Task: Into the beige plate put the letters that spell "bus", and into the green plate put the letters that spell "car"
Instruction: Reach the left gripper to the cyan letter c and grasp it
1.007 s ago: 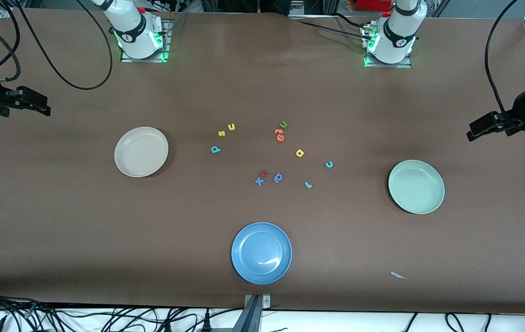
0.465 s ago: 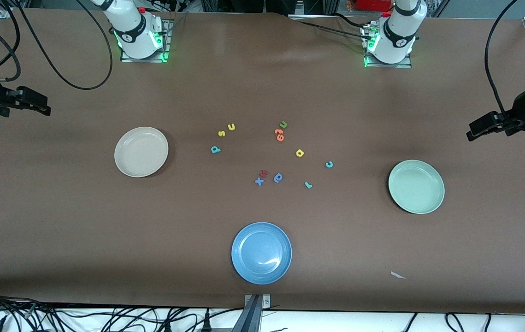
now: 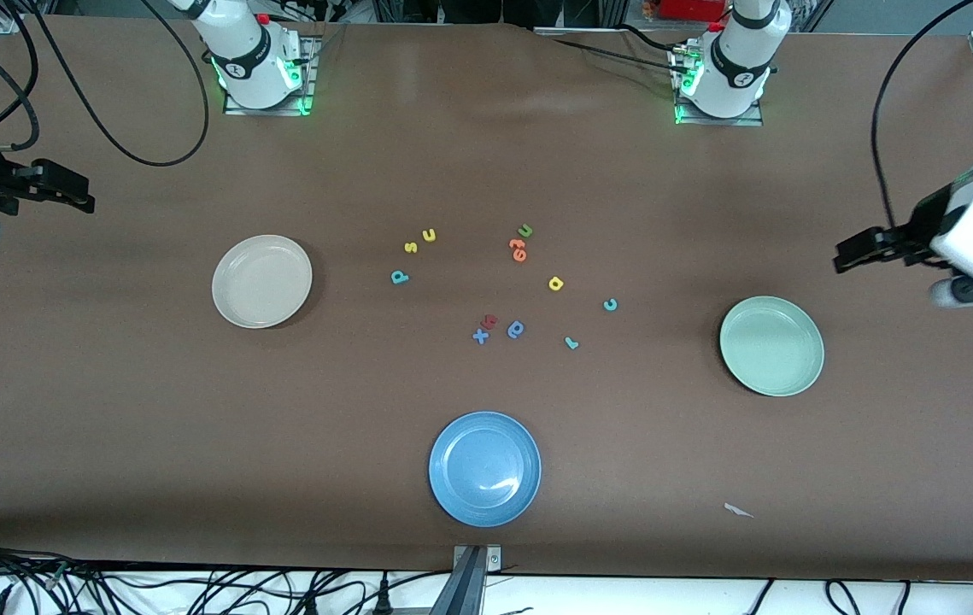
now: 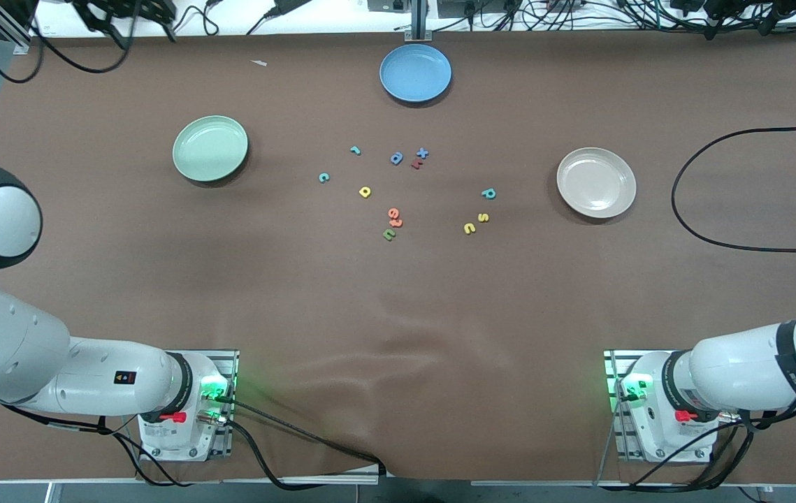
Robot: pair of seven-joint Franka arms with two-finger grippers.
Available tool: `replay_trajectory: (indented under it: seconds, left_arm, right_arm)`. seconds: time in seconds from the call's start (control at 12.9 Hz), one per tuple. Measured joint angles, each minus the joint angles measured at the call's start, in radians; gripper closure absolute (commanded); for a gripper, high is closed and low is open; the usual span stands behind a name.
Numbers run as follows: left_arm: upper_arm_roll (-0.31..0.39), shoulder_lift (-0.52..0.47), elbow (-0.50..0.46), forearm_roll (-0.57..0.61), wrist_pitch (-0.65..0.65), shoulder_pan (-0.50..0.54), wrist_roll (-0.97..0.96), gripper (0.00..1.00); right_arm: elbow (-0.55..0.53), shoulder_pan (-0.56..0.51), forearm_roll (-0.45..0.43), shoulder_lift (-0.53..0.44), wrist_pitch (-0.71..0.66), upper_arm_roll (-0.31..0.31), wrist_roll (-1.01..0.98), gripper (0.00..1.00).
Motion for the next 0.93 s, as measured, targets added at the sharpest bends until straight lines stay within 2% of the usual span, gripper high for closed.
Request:
replay_trajectory:
  seconds: [0.15,0.39,0.54,0.93]
  left_arm:
    - [-0.003,0.081,0.001,-0.014,0.076,-0.033,-0.001,0.0]
    - [0.0,0.15,0.009,-0.135,0.123,-0.034,0.001,0.0]
    - [-0.003,0.176,0.009,-0.151,0.155,-0.048,0.002,0.0]
    - [-0.009,0.246,-0.058,-0.154,0.296,-0.182,-0.018,0.0]
  right_arm:
    - [0.0,0.0,0.0,0.0,0.0,-0.001,0.001,0.0]
    - [0.0,0.0,0.0,0.0,0.0,-0.001,0.001,0.0]
    - [0.0,0.0,0.0,0.001,0.0,-0.001,0.002,0.0]
    - [0.0,0.0,0.0,0.003,-0.005,-0.008,0.003,0.0]
